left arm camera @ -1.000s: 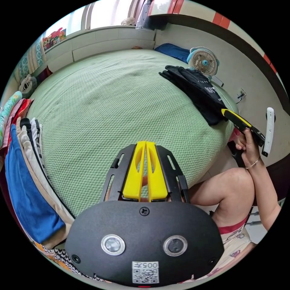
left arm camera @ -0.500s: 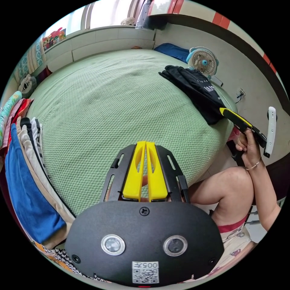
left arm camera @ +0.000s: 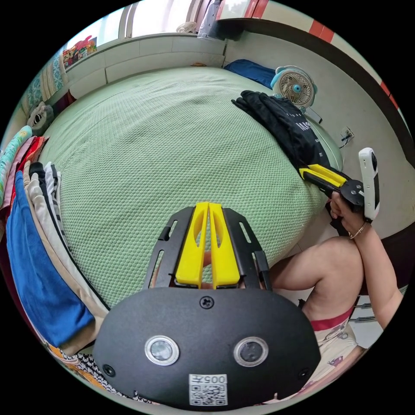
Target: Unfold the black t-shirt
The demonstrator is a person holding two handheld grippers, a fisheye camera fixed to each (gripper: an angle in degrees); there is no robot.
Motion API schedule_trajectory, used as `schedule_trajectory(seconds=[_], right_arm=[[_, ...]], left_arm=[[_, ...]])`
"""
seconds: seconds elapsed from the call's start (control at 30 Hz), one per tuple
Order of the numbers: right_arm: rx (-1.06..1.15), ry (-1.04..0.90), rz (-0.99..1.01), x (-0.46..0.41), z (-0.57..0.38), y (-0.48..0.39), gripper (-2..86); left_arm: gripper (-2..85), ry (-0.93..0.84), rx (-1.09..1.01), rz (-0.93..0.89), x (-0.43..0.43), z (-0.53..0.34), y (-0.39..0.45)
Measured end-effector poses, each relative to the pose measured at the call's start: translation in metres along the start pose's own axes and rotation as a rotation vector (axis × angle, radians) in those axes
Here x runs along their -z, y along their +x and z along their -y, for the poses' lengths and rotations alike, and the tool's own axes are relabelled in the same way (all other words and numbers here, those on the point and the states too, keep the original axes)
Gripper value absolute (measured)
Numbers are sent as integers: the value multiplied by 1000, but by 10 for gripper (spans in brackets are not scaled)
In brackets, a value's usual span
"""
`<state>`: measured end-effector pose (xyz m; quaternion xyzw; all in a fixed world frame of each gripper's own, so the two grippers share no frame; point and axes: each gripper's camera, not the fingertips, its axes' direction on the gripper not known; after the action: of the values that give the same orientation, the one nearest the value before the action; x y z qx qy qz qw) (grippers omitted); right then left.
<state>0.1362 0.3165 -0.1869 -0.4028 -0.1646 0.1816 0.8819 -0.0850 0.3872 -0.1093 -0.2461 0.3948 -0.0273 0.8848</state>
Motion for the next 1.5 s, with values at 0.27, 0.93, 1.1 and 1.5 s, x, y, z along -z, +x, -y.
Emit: schedule_trajectory(seconds=[0.27, 0.93, 1.1, 1.5], right_arm=[[-155, 80, 186, 9, -3, 46, -11], [-294, 142, 430, 12, 1, 86, -13], [-218, 127, 529, 11, 18, 63, -13], [208, 27, 828, 27, 38, -77, -13]], left_arm=[[-2, 6, -15, -8, 9, 0, 2], [-2, 2, -3, -14, 30, -14, -17], [-2, -6, -3, -12, 33, -15, -21], [-2, 4, 134, 139, 58, -19, -71]])
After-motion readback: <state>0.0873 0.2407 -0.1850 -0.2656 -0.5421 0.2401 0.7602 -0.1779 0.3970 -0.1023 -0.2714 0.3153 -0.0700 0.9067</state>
